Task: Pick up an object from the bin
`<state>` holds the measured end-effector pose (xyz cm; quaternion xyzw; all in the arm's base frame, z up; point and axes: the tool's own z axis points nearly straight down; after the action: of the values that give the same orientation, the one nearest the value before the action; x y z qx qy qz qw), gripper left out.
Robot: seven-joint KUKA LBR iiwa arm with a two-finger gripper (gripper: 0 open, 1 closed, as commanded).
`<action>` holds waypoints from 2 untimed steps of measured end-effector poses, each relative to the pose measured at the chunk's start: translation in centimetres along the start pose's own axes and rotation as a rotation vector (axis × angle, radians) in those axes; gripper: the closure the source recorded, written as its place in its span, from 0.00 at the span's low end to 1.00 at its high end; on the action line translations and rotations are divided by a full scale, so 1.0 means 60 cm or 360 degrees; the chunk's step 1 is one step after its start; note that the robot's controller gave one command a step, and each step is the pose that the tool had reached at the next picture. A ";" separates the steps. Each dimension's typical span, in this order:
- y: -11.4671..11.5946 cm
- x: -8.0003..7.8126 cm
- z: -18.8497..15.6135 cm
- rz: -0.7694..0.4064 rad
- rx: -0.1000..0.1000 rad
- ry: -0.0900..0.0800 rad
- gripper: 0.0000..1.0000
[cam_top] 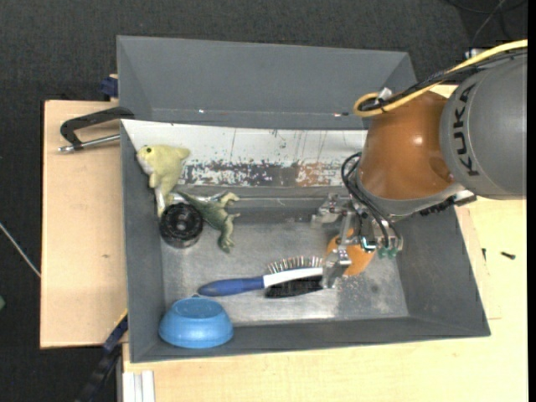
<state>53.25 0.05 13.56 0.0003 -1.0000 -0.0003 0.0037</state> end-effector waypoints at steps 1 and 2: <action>0.015 -0.108 0.033 -0.0395 0.0005 -0.0026 0.00; -0.008 0.016 0.088 -0.0805 0.0002 -0.0008 0.00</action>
Offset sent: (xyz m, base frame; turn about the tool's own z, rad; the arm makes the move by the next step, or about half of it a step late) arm 0.0617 0.0086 -0.0226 -0.2465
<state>52.27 -0.44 8.26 0.2505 -0.9681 -0.0005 0.0010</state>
